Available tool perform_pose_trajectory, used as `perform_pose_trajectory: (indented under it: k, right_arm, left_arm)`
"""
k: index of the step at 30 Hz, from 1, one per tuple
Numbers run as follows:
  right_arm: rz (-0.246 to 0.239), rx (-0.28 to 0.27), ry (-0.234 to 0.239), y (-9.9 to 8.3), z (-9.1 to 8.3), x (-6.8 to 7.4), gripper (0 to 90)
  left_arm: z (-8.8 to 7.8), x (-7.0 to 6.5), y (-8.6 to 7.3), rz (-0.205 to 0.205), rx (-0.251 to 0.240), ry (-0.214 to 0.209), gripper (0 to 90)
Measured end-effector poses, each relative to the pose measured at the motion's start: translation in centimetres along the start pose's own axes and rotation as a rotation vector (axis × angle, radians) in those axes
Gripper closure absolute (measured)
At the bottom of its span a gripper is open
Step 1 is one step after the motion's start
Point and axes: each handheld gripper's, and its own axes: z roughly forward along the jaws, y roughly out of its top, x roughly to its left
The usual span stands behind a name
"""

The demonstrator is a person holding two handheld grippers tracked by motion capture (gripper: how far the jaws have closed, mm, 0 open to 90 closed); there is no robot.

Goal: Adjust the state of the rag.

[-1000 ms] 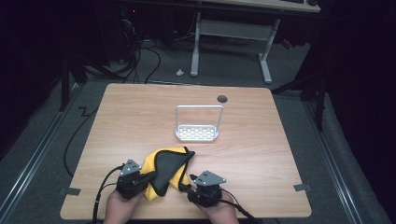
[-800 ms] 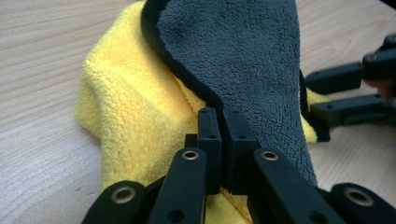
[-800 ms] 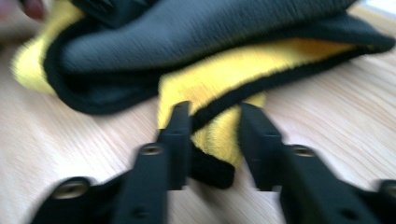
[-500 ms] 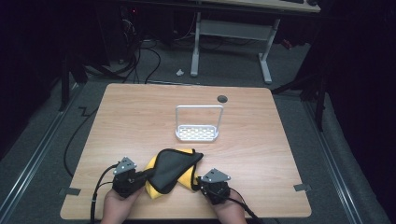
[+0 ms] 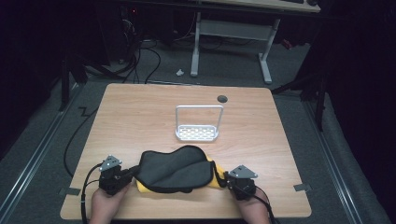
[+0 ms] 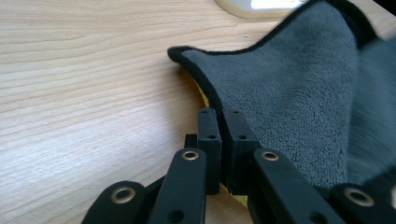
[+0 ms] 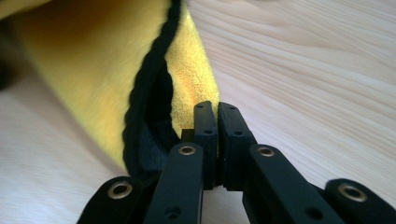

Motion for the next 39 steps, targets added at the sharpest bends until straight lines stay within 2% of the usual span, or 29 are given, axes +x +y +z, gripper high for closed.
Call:
perform_pose_trajectory:
  k: [2, 6, 9, 11, 13, 14, 17, 19, 21, 22, 23, 24, 26, 29, 33, 35, 36, 37, 39]
  right_arm:
    - [0.018, 0.005, -0.020, -0.4, -0.2, -1.1, 87.6]
    - [0.050, -0.001, -0.057, -1.0, -0.7, -2.9, 87.6]
    - [0.066, -0.005, -0.072, -1.3, -0.8, -3.6, 87.4]
    - [0.072, -0.008, -0.076, -1.3, -0.7, -3.7, 86.7]
    - [0.081, -0.019, -0.078, -1.3, -0.6, -3.9, 82.1]
    - [0.099, -0.037, -0.074, -1.3, -0.9, -4.0, 72.9]
    - [0.106, -0.062, -0.083, -1.2, -1.5, -4.0, 64.6]
    - [0.100, -0.106, -0.080, -0.9, -2.7, -3.2, 61.0]
    - [0.095, -0.112, -0.075, -0.8, -3.0, -2.9, 60.0]
    - [0.084, -0.120, -0.063, -0.8, -3.4, -2.3, 59.6]
    - [0.063, -0.120, -0.026, -1.1, -4.0, -1.1, 59.0]
    - [0.063, -0.120, -0.026, -1.1, -4.0, -1.1, 59.0]
    - [0.043, -0.106, 0.016, -1.7, -4.2, 0.1, 59.0]
    - [0.006, -0.073, 0.078, -2.1, -4.0, 1.8, 59.5]
    - [-0.052, -0.028, 0.146, -1.7, -3.1, 3.7, 68.7]
    - [-0.082, 0.015, 0.148, -1.9, -2.4, 4.4, 73.4]
    - [-0.084, 0.013, 0.149, -1.8, -2.4, 4.4, 75.8]
    - [-0.094, 0.024, 0.129, -1.7, -2.4, 4.2, 82.0]
    - [-0.092, 0.021, 0.119, -1.8, -2.4, 4.0, 83.3]
  left_arm:
    - [0.0, 0.2, 0.0, -0.009, -0.006, 0.008, 86.6]
    - [0.5, 0.1, 0.1, -0.001, -0.001, -0.009, 86.5]
    - [0.9, -0.6, 0.1, 0.026, 0.000, -0.005, 85.5]
    - [0.8, -1.0, 0.2, 0.024, -0.014, -0.014, 78.8]
    - [0.3, -1.2, 0.3, 0.028, -0.026, -0.015, 73.9]
    - [-0.1, -1.4, 0.2, 0.035, -0.035, -0.010, 70.3]
    - [-1.5, -2.4, 0.2, 0.052, -0.061, -0.004, 66.5]
    - [-2.2, -3.3, 0.0, 0.064, -0.065, -0.014, 65.0]
    - [-2.6, -4.4, -0.3, 0.071, -0.063, -0.035, 65.0]
    - [-2.7, -5.0, -0.8, 0.071, -0.056, -0.046, 65.2]
    - [-2.6, -5.7, -1.4, 0.076, -0.032, -0.067, 66.6]
    - [-2.6, -5.7, -1.4, 0.076, -0.032, -0.067, 66.9]
    - [-2.1, -6.7, -1.8, 0.103, -0.005, -0.071, 67.8]
    - [-1.0, -7.2, -1.9, 0.139, 0.031, -0.071, 73.3]
    - [-0.4, -7.4, -2.0, 0.155, 0.044, -0.063, 75.5]
    - [-0.5, -7.4, -1.9, 0.155, 0.041, -0.067, 75.7]
    - [-0.6, -7.3, -1.9, 0.152, 0.038, -0.071, 75.8]
    - [-0.7, -7.4, -1.9, 0.151, 0.037, -0.076, 76.1]
    - [-0.8, -7.6, -1.8, 0.162, 0.039, -0.084, 76.2]
